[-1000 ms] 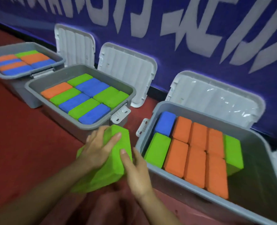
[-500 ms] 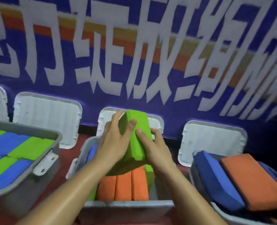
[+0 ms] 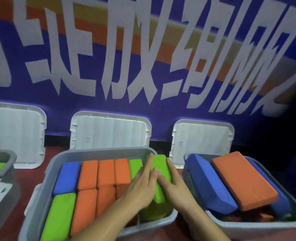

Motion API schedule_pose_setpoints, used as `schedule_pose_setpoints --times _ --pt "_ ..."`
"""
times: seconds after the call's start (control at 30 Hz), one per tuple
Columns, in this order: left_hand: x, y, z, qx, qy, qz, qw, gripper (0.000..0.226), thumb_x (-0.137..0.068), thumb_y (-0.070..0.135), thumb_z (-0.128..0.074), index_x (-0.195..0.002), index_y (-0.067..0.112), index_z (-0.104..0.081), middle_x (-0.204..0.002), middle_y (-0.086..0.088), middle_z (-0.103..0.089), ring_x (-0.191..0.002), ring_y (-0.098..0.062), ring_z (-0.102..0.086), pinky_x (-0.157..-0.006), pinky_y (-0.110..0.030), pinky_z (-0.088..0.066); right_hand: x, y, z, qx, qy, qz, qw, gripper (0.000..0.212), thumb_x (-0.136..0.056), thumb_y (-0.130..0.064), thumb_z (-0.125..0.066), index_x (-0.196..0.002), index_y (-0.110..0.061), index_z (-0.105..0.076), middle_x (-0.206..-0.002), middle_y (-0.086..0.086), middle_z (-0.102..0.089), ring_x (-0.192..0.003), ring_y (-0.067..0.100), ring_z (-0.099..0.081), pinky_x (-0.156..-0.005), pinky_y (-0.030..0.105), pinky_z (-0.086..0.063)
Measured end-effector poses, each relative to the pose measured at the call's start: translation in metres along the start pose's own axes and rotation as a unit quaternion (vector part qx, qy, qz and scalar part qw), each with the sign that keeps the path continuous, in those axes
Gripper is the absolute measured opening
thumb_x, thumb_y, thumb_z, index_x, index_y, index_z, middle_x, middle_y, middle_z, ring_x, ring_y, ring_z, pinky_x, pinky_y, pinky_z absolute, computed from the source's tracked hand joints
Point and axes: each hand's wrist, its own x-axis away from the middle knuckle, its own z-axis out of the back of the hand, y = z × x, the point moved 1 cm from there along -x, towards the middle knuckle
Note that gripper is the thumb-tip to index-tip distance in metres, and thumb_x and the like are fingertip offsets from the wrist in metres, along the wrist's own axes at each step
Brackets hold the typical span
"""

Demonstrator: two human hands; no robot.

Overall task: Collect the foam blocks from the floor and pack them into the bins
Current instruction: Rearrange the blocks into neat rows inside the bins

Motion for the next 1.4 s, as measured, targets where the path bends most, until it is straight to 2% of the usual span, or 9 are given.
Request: schedule_pose_setpoints --times 0.13,0.27,0.4,0.6,0.83,1.0,1.1,1.23,1.4 --pt "-0.012 -0.025 -0.011 0.005 -0.021 0.011 1.0 0.055 -0.109 0.043 -0.025 -0.158 0.046 0.002 -0.168 0.003 -0.02 -0.153 -0.021 -0.023 -0.121 -0.035 -0.021 -0.019 0.026 -0.016 0.01 -0.017 -0.031 0.999 0.078 -0.087 -0.063 -0.062 -0.155 -0.049 -0.026 -0.156 -0.021 -0.037 -0.139 -0.002 -0.039 -0.116 0.02 -0.032" --pt "-0.018 -0.048 -0.01 -0.024 -0.034 0.031 0.999 0.057 -0.11 0.04 -0.027 -0.16 0.041 0.0 -0.164 -0.003 -0.031 -0.147 -0.021 -0.034 -0.111 -0.025 -0.025 -0.032 0.046 -0.031 0.03 -0.04 -0.052 0.997 0.064 -0.101 -0.038 -0.059 -0.156 -0.037 -0.027 -0.135 -0.038 -0.031 -0.122 -0.014 -0.036 -0.081 -0.01 -0.027" --pt "-0.022 -0.064 -0.008 -0.101 -0.047 0.04 0.993 0.056 -0.108 0.048 -0.023 -0.158 0.047 0.004 -0.16 -0.003 -0.038 -0.144 -0.024 -0.037 -0.113 -0.03 -0.028 -0.043 0.058 -0.042 0.059 -0.052 -0.059 0.995 0.067 -0.1 -0.048 -0.055 -0.159 -0.038 -0.023 -0.155 -0.014 -0.042 -0.129 -0.002 -0.043 -0.102 0.014 -0.032" --pt "-0.027 -0.095 -0.033 -0.282 -0.075 0.082 0.953 0.06 -0.103 0.058 -0.007 -0.154 0.046 0.022 -0.169 0.009 -0.012 -0.156 -0.018 0.003 -0.125 -0.047 -0.004 -0.047 0.094 -0.051 0.097 -0.092 -0.077 0.988 0.063 -0.105 -0.052 -0.041 -0.16 -0.04 -0.013 -0.156 -0.005 -0.045 -0.13 0.009 -0.053 -0.101 0.024 -0.039" --pt "-0.025 -0.131 -0.049 -0.362 -0.07 0.088 0.925 0.08 -0.072 0.07 0.039 -0.148 0.048 0.029 -0.169 0.002 0.014 -0.155 -0.02 0.016 -0.123 -0.051 0.008 -0.06 0.126 -0.066 0.171 -0.186 -0.129 0.959 0.067 -0.106 -0.055 -0.029 -0.159 -0.042 0.01 -0.152 0.016 -0.049 -0.124 0.029 -0.059 -0.101 0.035 -0.045" --pt "-0.027 -0.138 -0.053 -0.364 -0.114 0.132 0.915 0.068 -0.089 0.068 0.016 -0.153 0.048 0.021 -0.168 -0.001 0.018 -0.155 -0.021 0.017 -0.124 -0.05 0.007 -0.066 0.134 -0.068 0.273 -0.236 -0.178 0.916 0.072 -0.101 -0.066 -0.019 -0.155 -0.043 0.023 -0.139 0.027 -0.057 -0.123 0.039 -0.059 -0.108 0.045 -0.041" --pt "-0.028 -0.131 -0.047 -0.361 -0.119 0.134 0.915 0.057 -0.105 0.055 -0.008 -0.156 0.045 0.015 -0.167 0.001 0.021 -0.154 -0.019 0.019 -0.124 -0.049 0.008 -0.069 0.13 -0.075 0.327 -0.225 -0.179 0.9 0.074 -0.102 -0.063 -0.018 -0.159 -0.034 0.018 -0.159 0.024 -0.034 -0.146 0.041 -0.033 -0.12 0.052 -0.025" --pt "-0.03 -0.123 -0.045 -0.391 -0.079 0.099 0.912 0.06 -0.1 0.053 0.005 -0.158 0.04 0.011 -0.166 0.006 0.023 -0.155 -0.018 0.017 -0.124 -0.051 0.006 -0.073 0.108 -0.076 0.408 -0.187 -0.042 0.893 0.064 -0.107 -0.042 -0.021 -0.162 -0.027 0.008 -0.169 0.009 0.018 -0.156 0.029 0.015 -0.125 0.055 -0.013" --pt "-0.035 -0.136 -0.023 -0.409 -0.045 0.09 0.907 0.081 -0.08 0.06 0.019 -0.158 0.042 0.007 -0.168 0.006 0.018 -0.155 -0.023 0.015 -0.123 -0.05 0.012 -0.078 0.113 -0.09 0.43 -0.2 0.051 0.879 0.059 -0.108 -0.047 -0.011 -0.162 -0.033 0.009 -0.161 -0.007 0.03 -0.153 0.022 0.025 -0.126 0.05 0.001"
